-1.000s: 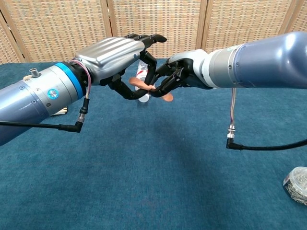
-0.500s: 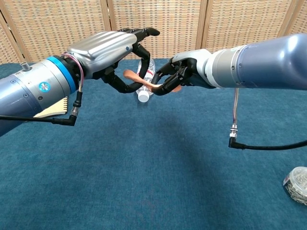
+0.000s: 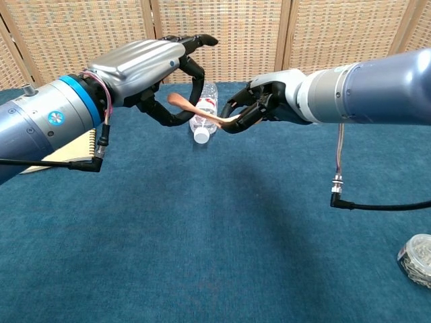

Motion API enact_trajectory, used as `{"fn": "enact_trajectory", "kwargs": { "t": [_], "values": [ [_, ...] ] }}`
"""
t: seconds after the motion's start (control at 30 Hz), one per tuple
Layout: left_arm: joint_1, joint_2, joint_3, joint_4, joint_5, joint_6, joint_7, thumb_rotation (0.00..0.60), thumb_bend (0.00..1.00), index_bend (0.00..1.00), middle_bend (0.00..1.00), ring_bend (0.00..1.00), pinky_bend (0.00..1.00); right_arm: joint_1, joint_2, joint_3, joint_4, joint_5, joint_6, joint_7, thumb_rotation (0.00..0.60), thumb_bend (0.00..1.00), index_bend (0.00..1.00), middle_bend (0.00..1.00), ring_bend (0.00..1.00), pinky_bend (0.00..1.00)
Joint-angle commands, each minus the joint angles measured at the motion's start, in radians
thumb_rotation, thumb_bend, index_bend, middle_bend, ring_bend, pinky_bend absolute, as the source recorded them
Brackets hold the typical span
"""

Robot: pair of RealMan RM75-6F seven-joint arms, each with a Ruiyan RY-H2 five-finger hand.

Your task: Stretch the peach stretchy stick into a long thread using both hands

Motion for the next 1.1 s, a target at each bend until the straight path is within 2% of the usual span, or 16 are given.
{"fn": "enact_trajectory", "kwargs": {
  "t": [0.03, 0.77, 1.1],
  "values": [
    [0.008, 0.016, -0.003, -0.008, -0.002, 0.009, -0.004, 0.600, 0.65, 0.79, 0.00, 0.00, 0.00, -0.011, 0.010, -0.004, 0.002, -0.003, -0.003, 0.007, 0.600, 0.60, 0.82, 0.15, 0.00, 0.00],
    [0.083, 0.185, -0.036, -0.051, -0.030, 0.085, -0.065, 0.600, 0.65, 0.80, 0.00, 0.00, 0.00, -0.078, 0.084, -0.013, -0.016, -0.034, -0.015, 0.050, 0.600, 0.60, 0.84, 0.16, 0.00, 0.00],
    [0.164, 0.338, -0.046, -0.005, -0.064, 0.123, -0.149, 0.600, 0.65, 0.80, 0.00, 0.00, 0.00, -0.113, 0.130, -0.021, -0.027, -0.047, -0.017, 0.068, 0.600, 0.60, 0.84, 0.16, 0.00, 0.00]
  ]
}}
